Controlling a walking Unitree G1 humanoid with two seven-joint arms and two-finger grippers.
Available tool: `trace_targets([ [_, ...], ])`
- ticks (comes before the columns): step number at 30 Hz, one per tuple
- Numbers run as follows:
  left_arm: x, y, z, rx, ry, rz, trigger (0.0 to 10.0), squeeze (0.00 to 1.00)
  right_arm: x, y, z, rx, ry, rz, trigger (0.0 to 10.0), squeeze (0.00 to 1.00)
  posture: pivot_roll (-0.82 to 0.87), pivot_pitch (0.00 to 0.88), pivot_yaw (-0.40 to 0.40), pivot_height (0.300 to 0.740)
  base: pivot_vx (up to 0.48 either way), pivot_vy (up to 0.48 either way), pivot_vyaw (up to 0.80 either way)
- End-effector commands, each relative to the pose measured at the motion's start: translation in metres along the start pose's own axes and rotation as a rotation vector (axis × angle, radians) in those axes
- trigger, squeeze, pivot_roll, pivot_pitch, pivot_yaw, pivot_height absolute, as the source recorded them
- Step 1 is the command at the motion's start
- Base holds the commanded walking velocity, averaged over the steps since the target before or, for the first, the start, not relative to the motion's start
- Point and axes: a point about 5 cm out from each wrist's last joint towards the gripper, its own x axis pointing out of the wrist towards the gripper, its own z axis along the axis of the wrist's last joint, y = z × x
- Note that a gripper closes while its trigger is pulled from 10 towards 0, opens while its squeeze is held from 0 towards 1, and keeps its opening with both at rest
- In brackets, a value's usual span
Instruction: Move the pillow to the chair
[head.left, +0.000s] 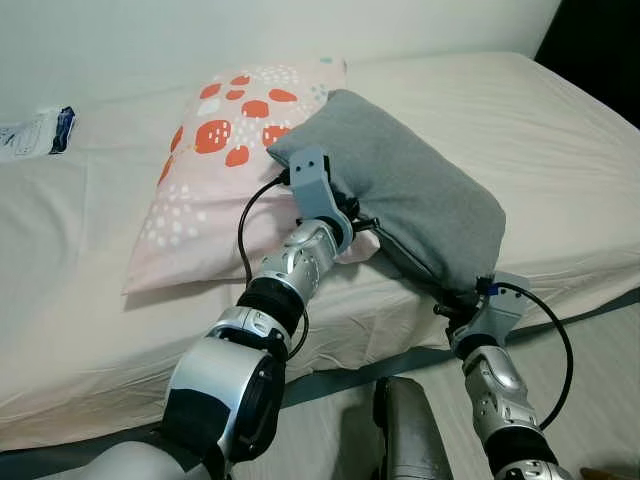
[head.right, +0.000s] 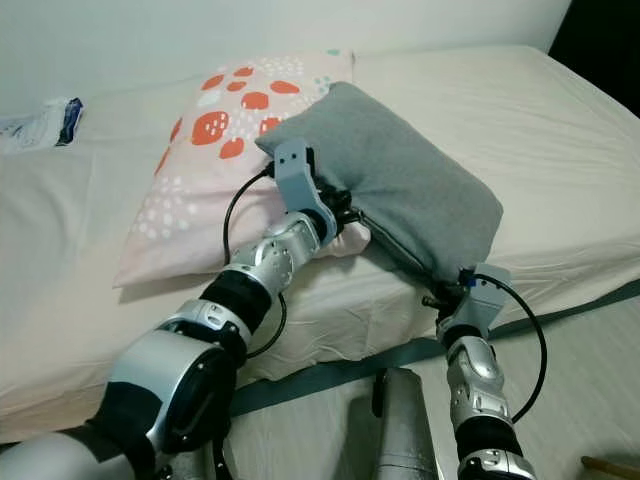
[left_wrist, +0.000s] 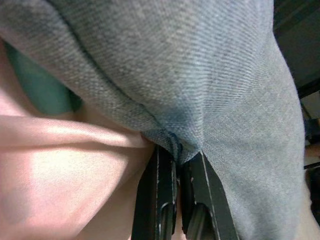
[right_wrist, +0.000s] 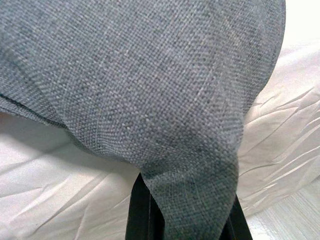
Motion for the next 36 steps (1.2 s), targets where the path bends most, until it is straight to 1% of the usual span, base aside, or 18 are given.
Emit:
trace_targets([
  [1, 0.001, -0.04, -0.03, -0.065, 0.068, -0.087, 0.0, 0.0, 0.0, -0.001, -0.002, 0.001, 0.007, -0.006, 0.0, 0.0, 0.01, 0.123, 0.012, 0.533, 0.0, 0.0, 0.0],
  [2, 0.001, -0.04, -0.03, -0.065, 0.068, -0.087, 0.0, 0.0, 0.0, -0.001, -0.002, 0.001, 0.007, -0.006, 0.0, 0.0, 0.01, 0.123, 0.012, 0.533, 0.0, 0.0, 0.0],
  [4, -0.005, -0.055, -0.004, -0.161, -0.02, -0.351, 0.0, 0.0, 0.004, 0.002, 0.005, 0.005, -0.016, 0.002, 0.0, 0.0, 0.0, 0.103, 0.011, 0.533, 0.0, 0.0, 0.0],
  [8, -0.005, -0.055, -0.004, -0.161, -0.02, -0.351, 0.0, 0.0, 0.004, 0.002, 0.005, 0.005, -0.016, 0.002, 0.0, 0.0, 0.0, 0.103, 0.011, 0.533, 0.0, 0.0, 0.0],
  [10, -0.032, -0.059, 0.028, -0.202, -0.132, -0.677, 0.0, 0.0, 0.01, 0.011, 0.022, 0.005, -0.099, 0.051, 0.0, 0.0, 0.0, 0.093, 0.003, 0.533, 0.0, 0.0, 0.0],
  [11, -0.032, -0.059, 0.028, -0.202, -0.132, -0.677, 0.0, 0.0, 0.01, 0.011, 0.022, 0.005, -0.099, 0.051, 0.0, 0.0, 0.0, 0.093, 0.003, 0.533, 0.0, 0.0, 0.0],
  [13, -0.066, -0.054, 0.052, -0.174, -0.217, -0.892, 0.0, 0.0, 0.013, 0.022, 0.042, -0.048, -0.208, 0.117, 0.0, 0.0, 0.0, 0.088, -0.006, 0.533, 0.0, 0.0, 0.0],
  [15, -0.075, -0.052, 0.058, -0.166, -0.235, -0.939, 0.0, 0.0, 0.014, 0.025, 0.047, -0.074, -0.238, 0.135, 0.0, 0.0, 0.0, 0.088, -0.006, 0.533, 0.0, 0.0, 0.0],
  [19, -0.086, -0.033, 0.073, -0.174, -0.324, -0.928, 0.0, 0.0, 0.018, 0.029, 0.044, -0.122, -0.207, 0.158, 0.3, 0.0, 0.0, 0.086, -0.014, 0.533, 0.0, 0.0, 0.0],
  [23, -0.082, -0.024, 0.075, -0.15, -0.342, -0.864, 0.0, 0.0, 0.019, 0.029, 0.042, -0.127, -0.188, 0.159, 1.2, 0.0, 0.0, 0.086, -0.019, 0.533, 0.0, 0.0, 0.0],
  [24, -0.076, -0.017, 0.072, -0.109, -0.343, -0.791, 0.0, 0.0, 0.019, 0.029, 0.04, -0.13, -0.175, 0.155, 2.0, 0.0, 0.0, 0.087, -0.022, 0.533, 0.0, 0.0, 0.0],
  [25, -0.076, -0.017, 0.072, -0.109, -0.343, -0.791, 0.0, 0.0, 0.019, 0.029, 0.04, -0.13, -0.175, 0.155, 2.0, 0.0, 0.0, 0.087, -0.022, 0.533, 0.0, 0.0, 0.0],
  [26, -0.07, -0.007, 0.066, -0.036, -0.324, -0.692, 0.0, 0.0, 0.019, 0.028, 0.038, -0.131, -0.162, 0.148, 4.3, 0.0, 0.0, 0.09, -0.028, 0.533, 0.0, 0.0, 0.0],
  [27, -0.07, -0.007, 0.066, -0.036, -0.324, -0.692, 0.0, 0.0, 0.019, 0.028, 0.038, -0.131, -0.162, 0.148, 4.3, 0.0, 0.0, 0.09, -0.028, 0.533, 0.0, 0.0, 0.0],
  [28, -0.063, 0.005, 0.053, 0.062, -0.292, -0.553, 10.0, 0.0, 0.02, 0.027, 0.036, -0.131, -0.145, 0.139, 10.0, 0.0, 0.0, 0.091, -0.031, 0.533, 0.0, 0.0, 0.0],
  [31, -0.065, 0.008, 0.047, 0.107, -0.271, -0.516, 10.0, 0.0, 0.02, 0.027, 0.035, -0.133, -0.139, 0.136, 10.0, 0.0, 0.0, 0.093, -0.034, 0.533, 0.0, 0.0, 0.0],
  [32, -0.066, 0.009, 0.045, 0.106, -0.264, -0.503, 10.0, 1.0, 0.021, 0.027, 0.035, -0.134, -0.135, 0.135, 10.0, 0.0, 0.0, 0.093, -0.035, 0.533, 0.0, 0.0, 0.0],
  [36, -0.069, 0.011, 0.044, 0.101, -0.26, -0.496, 10.0, 1.0, 0.021, 0.027, 0.034, -0.136, -0.132, 0.133, 10.0, 0.0, 0.0, 0.095, -0.034, 0.533, 0.0, 0.0, 0.0],
])
